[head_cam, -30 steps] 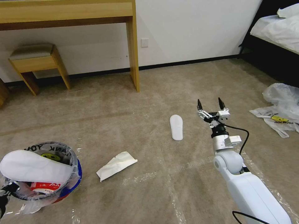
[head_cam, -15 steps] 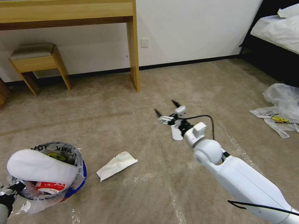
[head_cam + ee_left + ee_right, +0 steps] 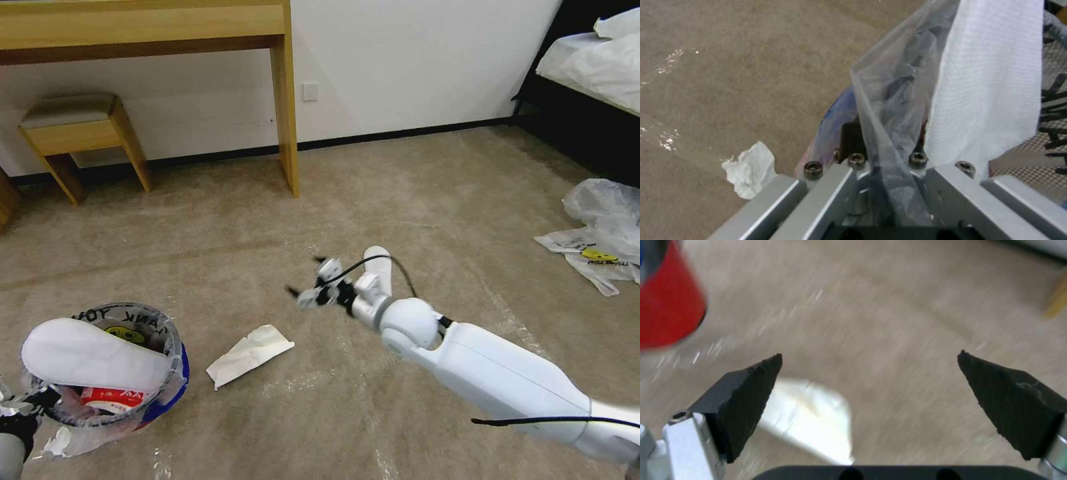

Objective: Pick up the trash bin and place the garbage on the floor into it.

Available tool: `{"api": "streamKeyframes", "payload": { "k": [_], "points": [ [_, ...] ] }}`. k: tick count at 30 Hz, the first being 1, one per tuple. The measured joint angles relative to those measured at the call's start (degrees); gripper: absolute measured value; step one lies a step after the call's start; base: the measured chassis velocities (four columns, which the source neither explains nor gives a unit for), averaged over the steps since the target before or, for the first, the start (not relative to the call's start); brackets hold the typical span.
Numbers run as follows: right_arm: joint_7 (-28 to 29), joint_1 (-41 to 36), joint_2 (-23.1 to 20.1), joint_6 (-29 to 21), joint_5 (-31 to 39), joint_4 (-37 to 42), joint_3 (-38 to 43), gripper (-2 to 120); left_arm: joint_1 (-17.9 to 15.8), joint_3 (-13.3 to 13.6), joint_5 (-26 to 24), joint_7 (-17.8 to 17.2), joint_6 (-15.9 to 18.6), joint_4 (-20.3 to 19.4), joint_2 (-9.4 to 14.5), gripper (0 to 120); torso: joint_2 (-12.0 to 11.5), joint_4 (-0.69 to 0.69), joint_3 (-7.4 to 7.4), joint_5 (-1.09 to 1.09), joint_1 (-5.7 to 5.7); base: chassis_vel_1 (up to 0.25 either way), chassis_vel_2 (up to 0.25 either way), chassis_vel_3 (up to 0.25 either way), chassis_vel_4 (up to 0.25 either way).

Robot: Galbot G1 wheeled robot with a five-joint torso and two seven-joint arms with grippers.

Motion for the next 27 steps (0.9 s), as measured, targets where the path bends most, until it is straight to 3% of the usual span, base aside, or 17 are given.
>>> {"api": "streamKeyframes", "payload": {
  "k": [2,5,8,10,20,27],
  "points": [
    [-4.7,2.6,1.5,-4.0,-0.5,-1.9,-2.3,100,-0.1,-0.2,-0.1,0.0,0.0,0.2,0.0,1,0.0,0.0,0.0,0.0,0.0,0.0,0.0,0.0,0.0],
    [-9.4,5.4,2.8,-6.0,-2.1,-3.6,-5.0,100,-0.3,-0.3,-0.1,0.0,0.0,0.5,-0.1,1,0.0,-0.02,0.0,0.0,0.0,0.0,0.0,0.0,0.0],
    [-13.6,6.5,3.6,-5.5,-4.6,-4.8,-5.9,100,-0.6,-0.2,-0.1,0.0,0.0,0.7,-0.2,1,0.0,-0.01,0.0,0.0,0.0,0.0,0.0,0.0,0.0],
    [-21.8,7.7,5.3,-2.0,-9.8,-6.9,-6.6,100,-0.8,-0.1,0.1,0.0,0.0,1.1,-0.4,1,0.0,-0.01,0.0,0.01,0.0,0.0,0.0,0.0,0.0],
    [-31.0,9.1,9.3,6.3,-20.8,-12.1,-10.6,99,-1.2,0.0,0.7,-0.1,0.0,1.8,-0.7,1,0.0,-0.01,0.0,0.0,0.0,0.0,0.0,0.0,0.0],
    [-32.1,9.0,10.8,6.4,-25.7,-13.6,-11.5,96,-1.5,0.5,1.3,0.0,0.0,2.3,-1.0,1,0.0,-0.02,0.0,0.0,0.0,0.0,0.0,0.0,0.0]
  ]
}}
